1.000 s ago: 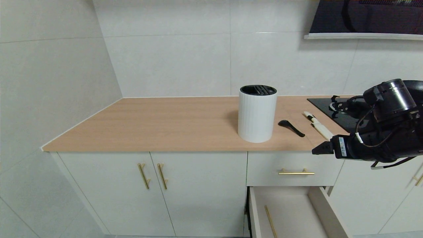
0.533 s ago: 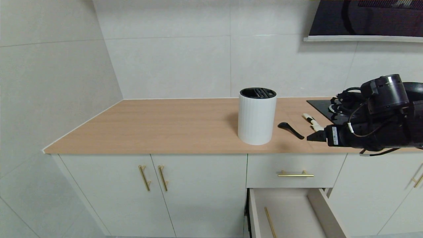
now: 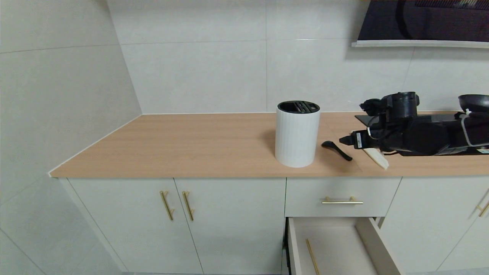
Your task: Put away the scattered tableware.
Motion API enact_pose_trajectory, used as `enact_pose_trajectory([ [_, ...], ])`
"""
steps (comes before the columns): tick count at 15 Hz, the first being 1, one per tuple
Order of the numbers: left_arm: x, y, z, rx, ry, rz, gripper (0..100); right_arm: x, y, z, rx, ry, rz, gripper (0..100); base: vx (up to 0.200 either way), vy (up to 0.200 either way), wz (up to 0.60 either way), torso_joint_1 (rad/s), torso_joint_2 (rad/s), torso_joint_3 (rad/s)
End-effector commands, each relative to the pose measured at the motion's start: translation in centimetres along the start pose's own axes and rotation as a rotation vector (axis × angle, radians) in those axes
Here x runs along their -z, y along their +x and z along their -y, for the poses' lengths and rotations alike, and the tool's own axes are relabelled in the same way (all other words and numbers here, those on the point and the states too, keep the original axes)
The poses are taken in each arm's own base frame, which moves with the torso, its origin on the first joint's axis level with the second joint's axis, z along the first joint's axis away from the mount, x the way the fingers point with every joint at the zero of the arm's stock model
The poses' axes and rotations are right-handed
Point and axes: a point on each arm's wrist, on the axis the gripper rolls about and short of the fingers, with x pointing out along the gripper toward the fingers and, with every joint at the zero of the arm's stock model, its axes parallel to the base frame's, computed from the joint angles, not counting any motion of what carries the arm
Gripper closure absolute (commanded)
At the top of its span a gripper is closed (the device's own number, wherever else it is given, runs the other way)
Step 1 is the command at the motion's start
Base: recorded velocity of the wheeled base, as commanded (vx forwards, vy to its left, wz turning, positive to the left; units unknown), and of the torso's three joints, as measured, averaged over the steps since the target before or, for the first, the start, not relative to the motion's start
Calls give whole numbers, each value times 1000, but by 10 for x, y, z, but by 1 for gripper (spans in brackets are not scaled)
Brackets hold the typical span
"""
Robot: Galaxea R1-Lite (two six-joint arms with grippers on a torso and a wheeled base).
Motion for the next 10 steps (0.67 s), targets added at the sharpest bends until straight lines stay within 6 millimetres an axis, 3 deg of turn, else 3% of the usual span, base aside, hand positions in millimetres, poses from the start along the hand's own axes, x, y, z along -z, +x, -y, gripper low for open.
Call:
enact_pose_trajectory([
  [1, 0, 0, 0, 0, 0, 0, 0, 19, 37, 7, -16, 2, -45, 0, 0, 0, 0, 0, 0, 0],
  [5, 0, 0, 0, 0, 0, 0, 0, 40, 65, 24, -160, -19, -33, 0, 0, 0, 0, 0, 0, 0],
  [10, 0, 0, 0, 0, 0, 0, 0, 52, 87, 40, -145, -30, -10, 0, 0, 0, 0, 0, 0, 0],
])
